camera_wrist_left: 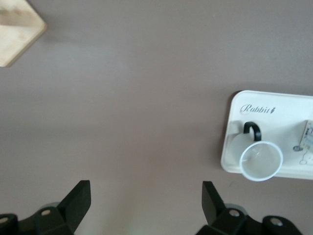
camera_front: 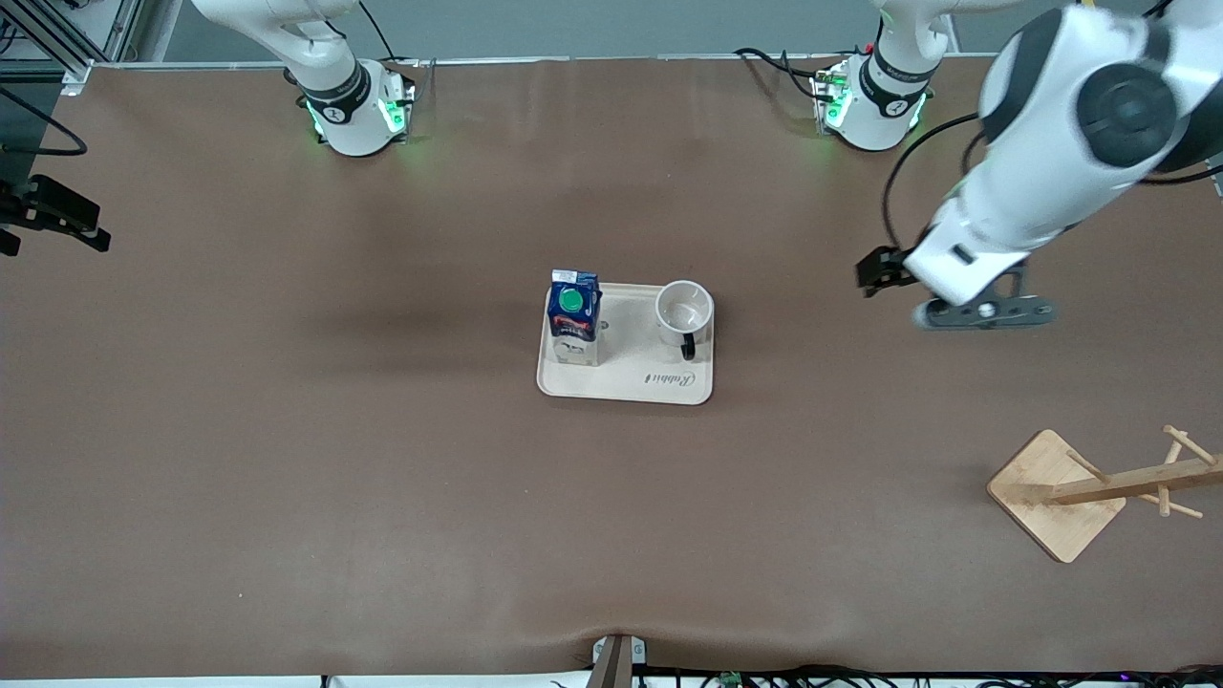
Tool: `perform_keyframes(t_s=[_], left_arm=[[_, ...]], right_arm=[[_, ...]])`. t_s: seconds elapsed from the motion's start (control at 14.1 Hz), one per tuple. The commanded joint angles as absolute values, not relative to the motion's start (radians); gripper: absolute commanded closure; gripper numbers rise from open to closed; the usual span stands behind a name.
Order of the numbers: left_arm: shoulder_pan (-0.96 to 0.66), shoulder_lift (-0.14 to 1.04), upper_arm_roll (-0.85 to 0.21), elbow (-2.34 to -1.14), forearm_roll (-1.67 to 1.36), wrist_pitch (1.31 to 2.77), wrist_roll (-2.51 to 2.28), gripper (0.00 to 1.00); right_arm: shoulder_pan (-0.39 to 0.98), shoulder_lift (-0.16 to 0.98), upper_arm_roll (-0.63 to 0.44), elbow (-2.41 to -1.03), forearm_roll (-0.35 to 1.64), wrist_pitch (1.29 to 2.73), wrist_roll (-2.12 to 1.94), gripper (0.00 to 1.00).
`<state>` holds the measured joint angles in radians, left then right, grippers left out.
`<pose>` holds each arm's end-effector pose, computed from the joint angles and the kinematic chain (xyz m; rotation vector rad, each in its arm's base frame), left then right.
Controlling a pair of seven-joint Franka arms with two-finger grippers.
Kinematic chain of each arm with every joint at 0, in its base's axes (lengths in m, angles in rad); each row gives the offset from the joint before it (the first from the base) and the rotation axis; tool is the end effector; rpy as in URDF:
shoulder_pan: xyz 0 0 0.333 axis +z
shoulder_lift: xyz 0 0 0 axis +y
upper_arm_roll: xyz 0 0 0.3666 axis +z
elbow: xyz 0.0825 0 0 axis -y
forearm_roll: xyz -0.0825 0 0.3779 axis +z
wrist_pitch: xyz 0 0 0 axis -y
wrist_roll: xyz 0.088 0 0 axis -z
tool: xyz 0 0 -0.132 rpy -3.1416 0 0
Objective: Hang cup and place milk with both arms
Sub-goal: 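Lower the left gripper onto the white mug handle and grasp it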
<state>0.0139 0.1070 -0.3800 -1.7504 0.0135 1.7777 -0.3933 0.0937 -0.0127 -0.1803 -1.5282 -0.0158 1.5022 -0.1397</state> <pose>0.5478 -0.1990 0.5266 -3.1370 -0.0384 0.1204 0.5346 -0.0494 0.6706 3.1286 0.0816 -0.0234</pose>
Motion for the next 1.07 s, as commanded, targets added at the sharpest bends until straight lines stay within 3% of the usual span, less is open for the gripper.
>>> perform_keyframes(t_s=[0.0,0.28,0.5,0.99], left_arm=[[-0.049,0.116,-0.417,-1.838,0.078,1.874,-0.544,0.00],[-0.193,0.262,-0.417,-1.847,0.201,1.920,-0.796,0.00],[-0.229,0.330,-0.420,-1.870,0.213,2.035,-0.914,0.00],[-0.264,0.367,-0.423,-2.002,0.213,2.273,-1.041,0.01]], right_arm=[[0.075,-0.003,-0.170,-1.514,0.006,1.499,-0.149,0.00],[0.083,0.032,-0.170,-1.508,0.003,1.512,-0.147,0.00],[0.087,0.044,-0.169,-1.506,0.008,1.580,-0.146,0.00],[0.087,0.074,-0.167,-1.490,0.005,1.609,-0.147,0.00]])
